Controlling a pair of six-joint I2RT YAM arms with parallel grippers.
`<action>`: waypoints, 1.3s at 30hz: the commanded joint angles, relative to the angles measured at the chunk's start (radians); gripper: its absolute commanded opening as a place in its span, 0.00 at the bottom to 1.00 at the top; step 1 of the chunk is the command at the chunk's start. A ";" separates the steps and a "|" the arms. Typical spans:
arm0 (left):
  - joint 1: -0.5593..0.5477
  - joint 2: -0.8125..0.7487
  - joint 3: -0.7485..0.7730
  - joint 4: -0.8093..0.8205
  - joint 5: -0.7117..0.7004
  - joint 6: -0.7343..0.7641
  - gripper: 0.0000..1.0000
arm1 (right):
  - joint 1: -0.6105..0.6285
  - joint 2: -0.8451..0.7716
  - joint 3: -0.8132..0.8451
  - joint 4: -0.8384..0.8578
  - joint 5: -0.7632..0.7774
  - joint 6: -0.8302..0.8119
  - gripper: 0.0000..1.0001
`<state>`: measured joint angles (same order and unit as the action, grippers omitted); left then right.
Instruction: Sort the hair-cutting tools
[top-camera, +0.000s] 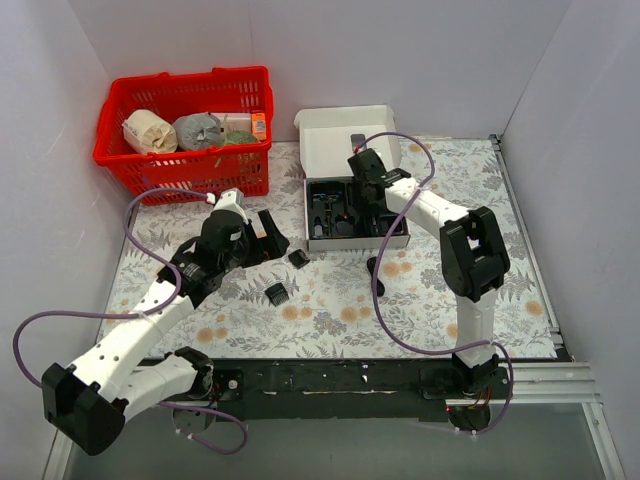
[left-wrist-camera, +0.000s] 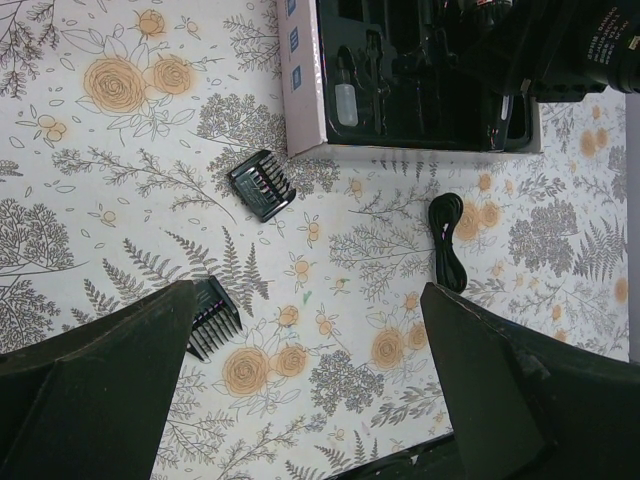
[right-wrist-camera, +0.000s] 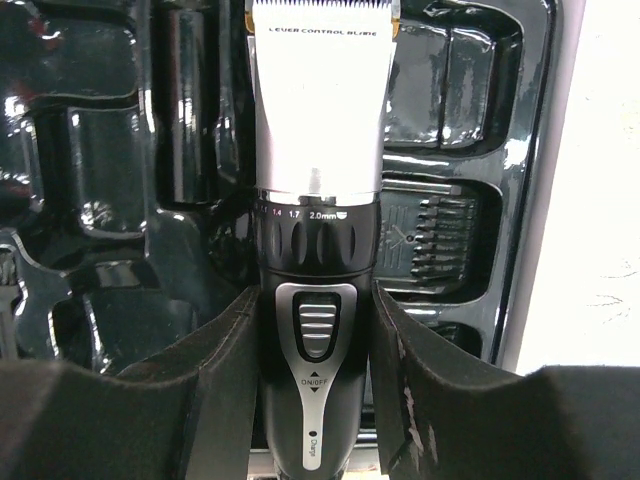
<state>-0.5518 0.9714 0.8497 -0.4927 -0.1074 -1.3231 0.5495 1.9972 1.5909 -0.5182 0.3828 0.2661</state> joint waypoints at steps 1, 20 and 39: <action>-0.002 0.004 0.020 0.008 0.000 0.015 0.98 | -0.020 0.012 0.001 0.087 0.004 0.002 0.01; -0.003 0.009 0.037 0.002 -0.009 0.016 0.98 | -0.028 0.060 0.018 0.098 -0.056 0.030 0.14; -0.003 -0.023 0.048 -0.009 0.002 0.005 0.98 | -0.014 -0.029 0.141 -0.043 0.004 0.004 0.62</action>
<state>-0.5518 0.9840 0.8539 -0.4942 -0.1081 -1.3205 0.5316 2.0476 1.6642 -0.5327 0.3565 0.2825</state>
